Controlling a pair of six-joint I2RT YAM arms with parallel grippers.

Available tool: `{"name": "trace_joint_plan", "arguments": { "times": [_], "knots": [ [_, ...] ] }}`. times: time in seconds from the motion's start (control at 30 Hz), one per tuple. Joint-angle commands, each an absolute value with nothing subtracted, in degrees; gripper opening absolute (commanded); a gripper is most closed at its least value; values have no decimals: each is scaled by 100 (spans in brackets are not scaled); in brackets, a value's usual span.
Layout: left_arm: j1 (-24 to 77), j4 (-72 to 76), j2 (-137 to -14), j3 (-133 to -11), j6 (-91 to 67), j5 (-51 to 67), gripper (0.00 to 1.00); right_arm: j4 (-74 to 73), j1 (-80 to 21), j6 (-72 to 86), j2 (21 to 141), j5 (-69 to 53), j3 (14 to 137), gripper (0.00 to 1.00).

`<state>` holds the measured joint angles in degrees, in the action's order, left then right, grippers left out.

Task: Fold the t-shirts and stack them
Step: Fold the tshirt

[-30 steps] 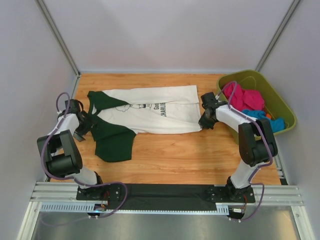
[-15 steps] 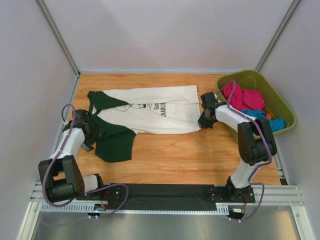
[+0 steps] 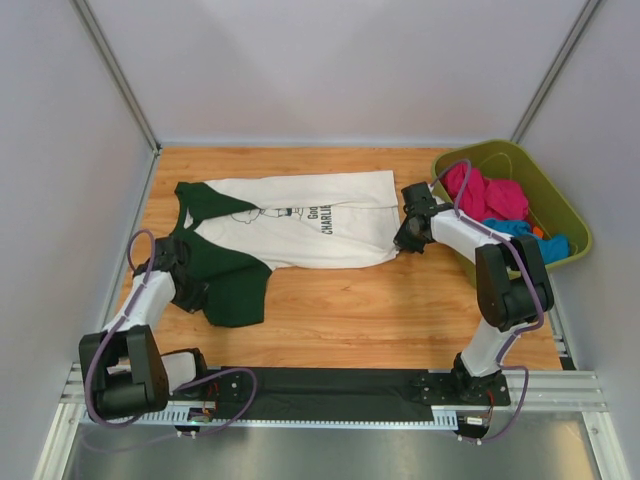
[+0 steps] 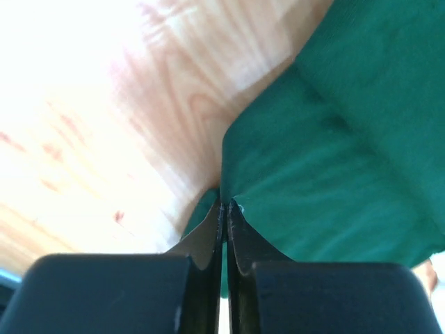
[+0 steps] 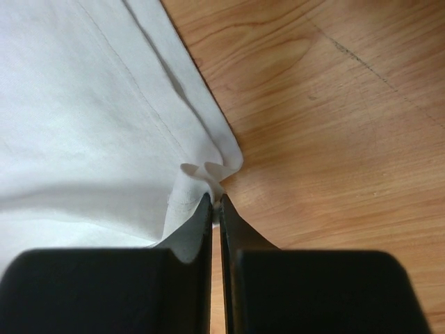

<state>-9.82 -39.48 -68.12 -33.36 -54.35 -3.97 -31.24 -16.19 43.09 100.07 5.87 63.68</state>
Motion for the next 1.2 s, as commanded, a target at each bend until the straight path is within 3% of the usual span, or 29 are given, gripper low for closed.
{"name": "trace_joint_plan", "arguments": {
  "times": [0.0,0.27,0.53,0.87,1.17],
  "knots": [
    [-967,-4455,-6409,-3410,-5713,-475,0,-2857,-1600,4219,9993,571,6381,0],
    [-958,-5905,-5318,-3612,-6160,-606,0,-2812,-1600,4473,9949,606,6161,0],
    [-905,-6232,-4676,-3577,-6030,-519,0,-2900,-1600,4500,9914,633,6021,0],
    [-896,-5941,-5018,-4525,-5590,-1054,0,-3015,-1696,4526,9502,1080,6082,0],
    [-896,-5406,-6178,-5651,-5133,-1362,0,-3181,-1705,4351,9492,1423,6863,0]
  ]
}}
